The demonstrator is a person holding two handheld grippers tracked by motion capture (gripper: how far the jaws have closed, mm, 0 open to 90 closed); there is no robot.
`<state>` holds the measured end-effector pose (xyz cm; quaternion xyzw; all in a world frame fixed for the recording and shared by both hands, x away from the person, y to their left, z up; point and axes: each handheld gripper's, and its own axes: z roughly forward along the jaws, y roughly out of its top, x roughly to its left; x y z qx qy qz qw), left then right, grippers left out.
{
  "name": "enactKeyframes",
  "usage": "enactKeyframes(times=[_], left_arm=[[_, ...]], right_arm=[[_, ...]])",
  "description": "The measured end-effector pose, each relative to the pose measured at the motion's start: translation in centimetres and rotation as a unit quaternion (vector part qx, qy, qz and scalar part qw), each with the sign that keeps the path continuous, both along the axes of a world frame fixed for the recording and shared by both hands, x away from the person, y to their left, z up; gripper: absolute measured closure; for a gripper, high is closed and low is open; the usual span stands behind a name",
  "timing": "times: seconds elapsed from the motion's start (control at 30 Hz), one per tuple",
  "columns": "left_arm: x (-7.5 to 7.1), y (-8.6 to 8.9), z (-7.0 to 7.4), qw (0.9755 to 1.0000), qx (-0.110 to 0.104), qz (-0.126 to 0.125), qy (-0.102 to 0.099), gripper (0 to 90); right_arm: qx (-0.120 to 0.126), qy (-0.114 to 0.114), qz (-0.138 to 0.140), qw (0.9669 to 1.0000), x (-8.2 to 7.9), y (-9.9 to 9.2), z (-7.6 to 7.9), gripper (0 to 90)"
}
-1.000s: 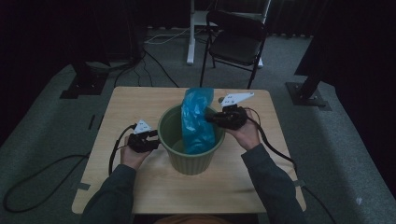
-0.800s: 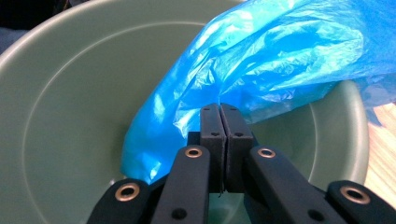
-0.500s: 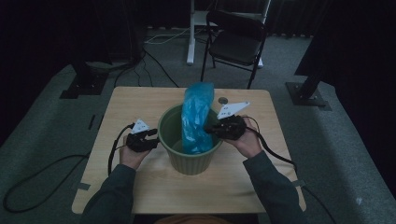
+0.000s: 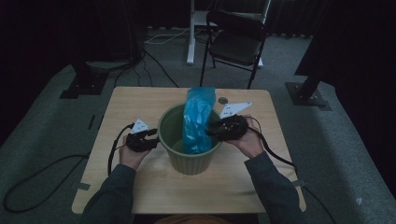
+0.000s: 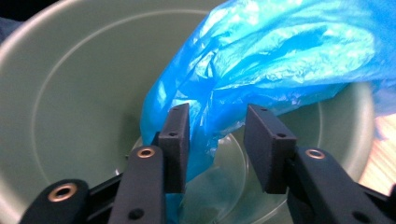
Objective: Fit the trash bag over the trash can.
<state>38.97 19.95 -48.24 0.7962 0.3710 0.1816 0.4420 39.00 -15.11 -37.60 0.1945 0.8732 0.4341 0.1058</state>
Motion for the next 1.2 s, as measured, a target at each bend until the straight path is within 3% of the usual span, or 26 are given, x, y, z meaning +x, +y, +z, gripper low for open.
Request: enactKeyframes(times=[0.13,0.4,0.57,0.77,1.03,1.2], left_arm=[[0.0,0.0,0.0,1.0000,0.001,-0.001,-0.001,52.9],[0.0,-0.1,0.0,1.0000,0.001,-0.001,-0.001,52.9],[0.0,-0.1,0.0,1.0000,0.001,-0.001,-0.001,52.9],[-0.1,-0.1,0.0,1.0000,-0.001,0.000,-0.003,52.9],[-0.1,-0.2,0.0,1.0000,0.001,-0.002,-0.003,52.9],[-0.1,-0.2,0.0,1.0000,0.001,-0.002,-0.004,52.9]], right_arm=[[0.028,-0.007,0.000,0.9996,-0.1,-0.8,0.8,57.7],[0.054,-0.017,-0.010,0.9984,0.1,-1.7,1.7,57.2],[0.054,-0.011,-0.010,0.9984,0.2,-1.4,1.4,67.3],[0.034,0.000,0.006,0.9994,0.0,-0.6,0.7,88.0],[0.028,-0.002,0.048,0.9984,-1.6,-0.7,0.8,90.0],[0.057,0.003,0.076,0.9954,-2.6,-0.9,1.2,90.0]])
